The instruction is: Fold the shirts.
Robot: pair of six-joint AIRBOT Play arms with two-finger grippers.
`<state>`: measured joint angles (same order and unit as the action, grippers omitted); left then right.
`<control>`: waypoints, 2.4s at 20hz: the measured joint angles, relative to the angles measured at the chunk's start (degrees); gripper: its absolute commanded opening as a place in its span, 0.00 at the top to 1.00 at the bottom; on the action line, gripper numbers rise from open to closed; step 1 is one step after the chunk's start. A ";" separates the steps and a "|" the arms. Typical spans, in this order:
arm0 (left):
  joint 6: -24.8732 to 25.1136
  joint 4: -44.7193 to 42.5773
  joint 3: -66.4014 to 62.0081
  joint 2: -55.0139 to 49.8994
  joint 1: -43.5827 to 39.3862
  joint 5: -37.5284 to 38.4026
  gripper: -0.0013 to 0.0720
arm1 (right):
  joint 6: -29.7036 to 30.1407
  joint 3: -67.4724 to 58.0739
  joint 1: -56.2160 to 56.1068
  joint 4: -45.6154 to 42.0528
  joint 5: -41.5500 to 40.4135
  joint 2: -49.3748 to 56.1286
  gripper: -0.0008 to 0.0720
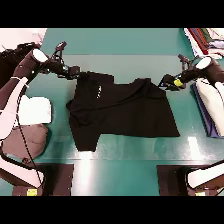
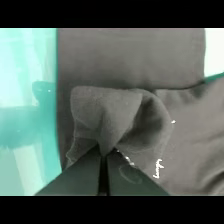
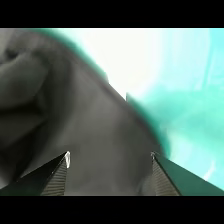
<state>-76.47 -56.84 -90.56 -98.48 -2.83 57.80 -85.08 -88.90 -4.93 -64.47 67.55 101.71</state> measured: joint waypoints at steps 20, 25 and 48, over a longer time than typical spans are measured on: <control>-1.42 -10.49 -5.44 22.47 0.00 2.32 0.95 | 3.89 -23.45 -4.44 -4.70 9.22 -6.82 0.97; -1.49 -12.22 -15.17 38.95 0.00 1.75 0.95 | 4.04 -28.61 -3.26 -5.95 9.07 -23.91 0.97; -3.69 -10.34 4.09 21.51 -6.95 6.99 0.94 | -5.68 -0.74 -2.95 -20.06 9.55 -23.69 0.97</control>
<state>-80.16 -67.18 -86.48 -76.97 -9.78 64.79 -90.76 -89.65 -7.88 -84.53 77.10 78.02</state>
